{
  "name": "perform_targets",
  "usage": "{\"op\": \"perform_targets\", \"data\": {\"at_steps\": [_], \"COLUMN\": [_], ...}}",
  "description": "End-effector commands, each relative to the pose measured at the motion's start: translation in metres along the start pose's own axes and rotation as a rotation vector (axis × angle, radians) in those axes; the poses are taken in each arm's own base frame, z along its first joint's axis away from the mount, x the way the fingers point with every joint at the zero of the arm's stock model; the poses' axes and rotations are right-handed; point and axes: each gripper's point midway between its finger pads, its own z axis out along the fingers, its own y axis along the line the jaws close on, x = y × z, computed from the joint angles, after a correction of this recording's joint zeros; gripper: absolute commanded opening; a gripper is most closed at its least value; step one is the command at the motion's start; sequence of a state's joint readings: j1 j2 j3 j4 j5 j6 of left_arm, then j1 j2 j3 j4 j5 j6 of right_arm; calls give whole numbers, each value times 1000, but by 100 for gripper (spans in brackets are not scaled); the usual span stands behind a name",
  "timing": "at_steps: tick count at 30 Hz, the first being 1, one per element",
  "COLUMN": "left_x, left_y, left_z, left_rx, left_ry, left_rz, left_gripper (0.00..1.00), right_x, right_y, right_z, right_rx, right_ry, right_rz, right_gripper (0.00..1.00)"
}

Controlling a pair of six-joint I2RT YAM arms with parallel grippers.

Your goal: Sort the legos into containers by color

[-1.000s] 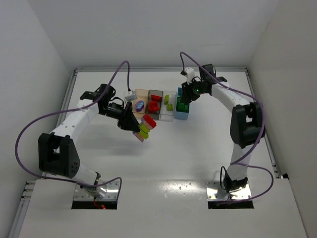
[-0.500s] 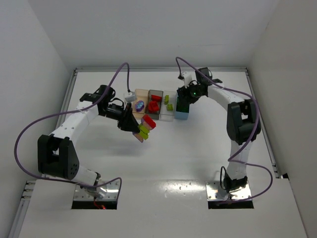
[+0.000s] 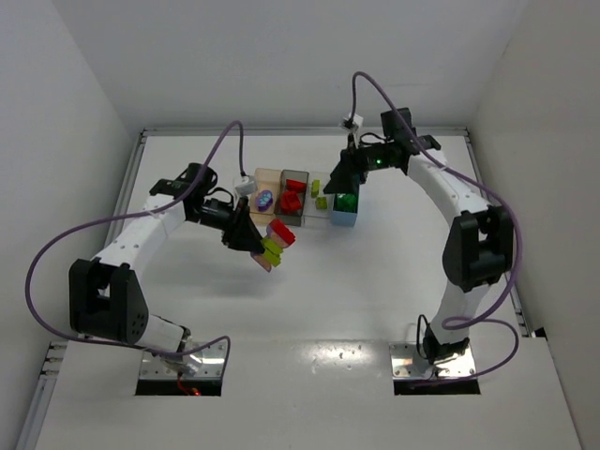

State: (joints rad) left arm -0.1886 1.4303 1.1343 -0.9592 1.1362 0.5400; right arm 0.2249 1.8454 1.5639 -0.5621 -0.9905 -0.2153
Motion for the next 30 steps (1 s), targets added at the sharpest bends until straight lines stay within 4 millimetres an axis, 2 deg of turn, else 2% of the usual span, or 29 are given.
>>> {"op": "perform_targets", "data": {"at_steps": [1, 4, 6, 7, 10, 18, 25, 30], "left_x": [-13, -14, -15, -15, -14, -14, -13, -13], "left_y": [-17, -19, -20, -20, -25, -25, -24, -24], "left_z": [-2, -3, -4, -4, -3, -3, 0, 0], "left_rx": [42, 40, 38, 38, 45, 45, 54, 54], "left_ry": [-51, -54, -57, -57, -53, -53, -45, -45], "left_rz": [61, 69, 78, 78, 90, 91, 95, 95], "left_gripper": [11, 11, 11, 11, 11, 11, 11, 11], "right_x": [-10, -5, 3, -1, 4, 1, 3, 9], "right_y": [72, 89, 92, 94, 107, 119, 144, 154], "right_z": [18, 33, 41, 40, 55, 66, 74, 80], "right_rx": [-366, -411, -431, -439, -479, -503, -562, -585], "right_ry": [-42, -17, 7, 3, 31, 45, 65, 82], "right_rz": [66, 52, 79, 77, 74, 45, 43, 42], "right_gripper": [81, 83, 85, 86, 92, 93, 93, 91]}}
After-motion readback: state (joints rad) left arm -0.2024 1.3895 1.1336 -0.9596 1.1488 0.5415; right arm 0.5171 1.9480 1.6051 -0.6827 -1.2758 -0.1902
